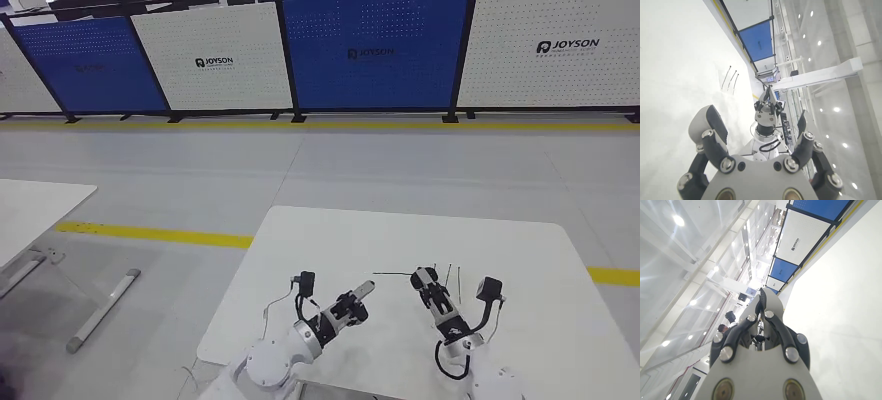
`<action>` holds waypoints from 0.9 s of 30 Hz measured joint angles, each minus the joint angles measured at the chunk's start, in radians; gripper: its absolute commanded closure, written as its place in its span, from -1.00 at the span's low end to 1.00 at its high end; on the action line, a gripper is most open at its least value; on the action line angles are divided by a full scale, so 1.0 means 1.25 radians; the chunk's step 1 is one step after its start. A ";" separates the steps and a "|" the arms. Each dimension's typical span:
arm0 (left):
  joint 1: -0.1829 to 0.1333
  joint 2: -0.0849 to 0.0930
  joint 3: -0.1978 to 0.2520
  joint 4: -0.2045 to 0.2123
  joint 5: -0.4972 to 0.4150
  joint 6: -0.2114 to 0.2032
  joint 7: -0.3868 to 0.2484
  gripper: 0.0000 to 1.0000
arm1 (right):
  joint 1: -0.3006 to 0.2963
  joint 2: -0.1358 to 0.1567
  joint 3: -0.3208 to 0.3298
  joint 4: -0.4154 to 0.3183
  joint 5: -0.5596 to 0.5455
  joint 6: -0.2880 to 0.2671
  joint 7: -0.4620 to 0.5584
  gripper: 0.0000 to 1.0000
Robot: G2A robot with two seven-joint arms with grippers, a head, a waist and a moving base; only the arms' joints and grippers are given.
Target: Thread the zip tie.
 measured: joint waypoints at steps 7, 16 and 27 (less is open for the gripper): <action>-0.055 -0.016 0.054 0.042 0.002 0.009 0.075 -1.00 | 0.000 0.000 0.000 0.000 0.000 0.000 0.000 1.00; -0.064 -0.018 0.055 0.054 -0.022 -0.012 0.065 -1.00 | -0.004 -0.006 -0.013 -0.004 -0.011 0.015 0.017 1.00; -0.088 -0.026 0.072 0.073 -0.026 -0.009 0.106 -1.00 | 0.002 -0.011 -0.022 -0.003 -0.020 0.021 0.015 1.00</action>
